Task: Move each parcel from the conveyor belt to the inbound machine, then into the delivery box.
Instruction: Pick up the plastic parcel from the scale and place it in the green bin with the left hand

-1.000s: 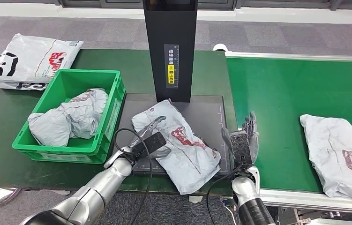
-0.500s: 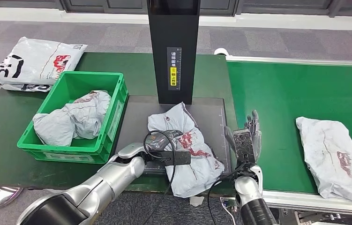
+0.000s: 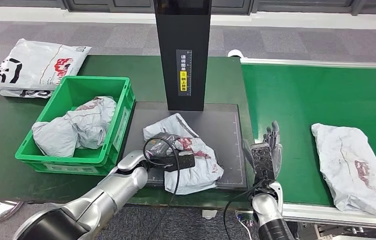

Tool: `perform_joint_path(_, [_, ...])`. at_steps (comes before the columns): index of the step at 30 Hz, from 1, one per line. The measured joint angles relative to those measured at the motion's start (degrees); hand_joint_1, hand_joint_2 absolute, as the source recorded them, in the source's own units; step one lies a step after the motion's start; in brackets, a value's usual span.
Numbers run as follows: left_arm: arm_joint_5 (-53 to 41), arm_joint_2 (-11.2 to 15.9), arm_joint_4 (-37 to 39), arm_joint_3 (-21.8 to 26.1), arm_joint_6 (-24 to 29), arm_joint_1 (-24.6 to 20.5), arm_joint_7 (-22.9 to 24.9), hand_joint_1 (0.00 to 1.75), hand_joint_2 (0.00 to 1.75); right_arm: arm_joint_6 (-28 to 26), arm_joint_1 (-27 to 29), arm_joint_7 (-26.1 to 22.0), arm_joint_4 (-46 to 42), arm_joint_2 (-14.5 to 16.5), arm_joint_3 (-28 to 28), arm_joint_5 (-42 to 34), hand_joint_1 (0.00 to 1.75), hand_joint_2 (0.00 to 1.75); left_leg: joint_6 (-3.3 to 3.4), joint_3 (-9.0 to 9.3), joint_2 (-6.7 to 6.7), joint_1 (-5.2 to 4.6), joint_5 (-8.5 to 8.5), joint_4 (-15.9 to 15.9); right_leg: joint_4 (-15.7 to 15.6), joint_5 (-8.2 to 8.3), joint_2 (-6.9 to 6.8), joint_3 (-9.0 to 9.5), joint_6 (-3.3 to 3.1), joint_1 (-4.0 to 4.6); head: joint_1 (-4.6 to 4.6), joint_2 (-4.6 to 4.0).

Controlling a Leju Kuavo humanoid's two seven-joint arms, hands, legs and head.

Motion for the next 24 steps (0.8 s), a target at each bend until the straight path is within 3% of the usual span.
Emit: perform_joint_path(24, [-0.3,0.5,-1.1,0.9,0.2,0.2,0.1,1.75,1.75,0.0,0.3,0.1,-0.8,0.0,0.0,0.0,0.0,1.75,0.01,-0.37,-0.01,-0.01,-0.02,0.0,0.0,-0.01,-0.01,-0.36,0.01,-0.01,0.0,0.0])
